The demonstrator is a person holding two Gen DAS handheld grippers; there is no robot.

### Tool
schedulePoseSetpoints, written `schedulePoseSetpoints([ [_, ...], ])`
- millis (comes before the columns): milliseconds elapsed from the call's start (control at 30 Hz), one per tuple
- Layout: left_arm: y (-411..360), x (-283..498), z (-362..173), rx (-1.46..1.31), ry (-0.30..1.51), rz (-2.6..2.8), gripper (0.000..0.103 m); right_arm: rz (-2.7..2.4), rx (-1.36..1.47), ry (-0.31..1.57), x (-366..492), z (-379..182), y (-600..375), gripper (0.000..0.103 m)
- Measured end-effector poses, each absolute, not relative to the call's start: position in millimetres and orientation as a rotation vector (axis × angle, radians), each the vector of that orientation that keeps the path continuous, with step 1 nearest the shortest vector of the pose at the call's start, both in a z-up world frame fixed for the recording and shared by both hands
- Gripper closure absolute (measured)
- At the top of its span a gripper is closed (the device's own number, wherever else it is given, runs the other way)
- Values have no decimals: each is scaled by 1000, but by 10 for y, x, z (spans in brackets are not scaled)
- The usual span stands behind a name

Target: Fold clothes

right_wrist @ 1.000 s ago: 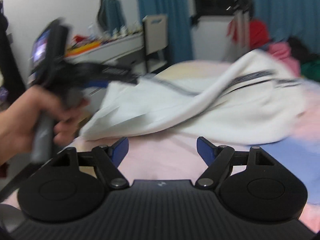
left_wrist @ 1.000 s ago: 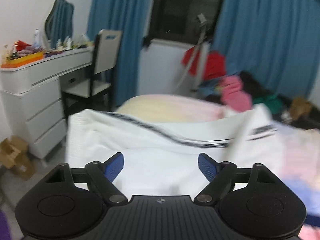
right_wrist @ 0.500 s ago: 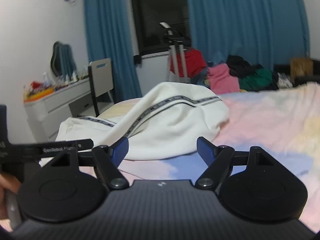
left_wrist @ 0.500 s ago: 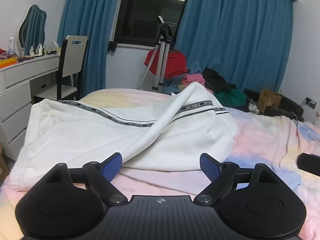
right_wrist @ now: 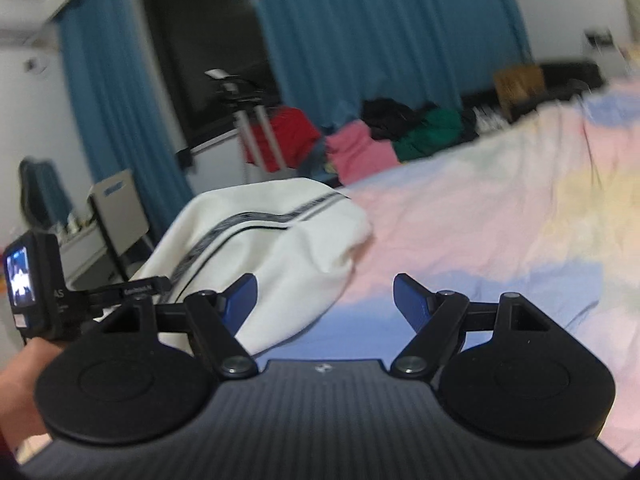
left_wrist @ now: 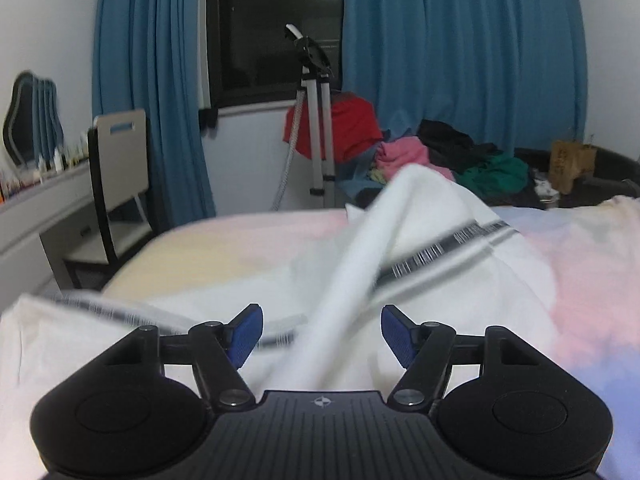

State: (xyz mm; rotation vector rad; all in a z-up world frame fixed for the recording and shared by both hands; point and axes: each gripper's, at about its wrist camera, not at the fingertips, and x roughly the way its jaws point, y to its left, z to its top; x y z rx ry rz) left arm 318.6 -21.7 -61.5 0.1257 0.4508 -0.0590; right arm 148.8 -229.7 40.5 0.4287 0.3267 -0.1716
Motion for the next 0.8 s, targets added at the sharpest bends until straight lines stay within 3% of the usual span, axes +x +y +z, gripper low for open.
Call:
schedulePoseSetpoints([
  [33,-258,3314,-618,138,440,-48,37,-178,452,338,1561,350,-2355,25],
  [100,-327,3460,-637,139,431,-56,58,-186,473,359,1683,242,-2418,25],
  [167,-363,3519,-642,136,437,-95,96,-185,477,376,1785,150,-2439,26],
  [300,-409,3320,-585,222,397,-162,99,-168,477,395,1892,38,-2424,26],
  [600,-598,1535,-720,417,362,-429,99,-155,404,376,1771,132,-2235,26],
  [733,-453,1091,-864,293,485,-443,99,-127,381,364,1627,222,-2165,26],
  [800,-323,1149,-931,154,538,-425,99,-110,365,370,1569,254,-2111,31],
])
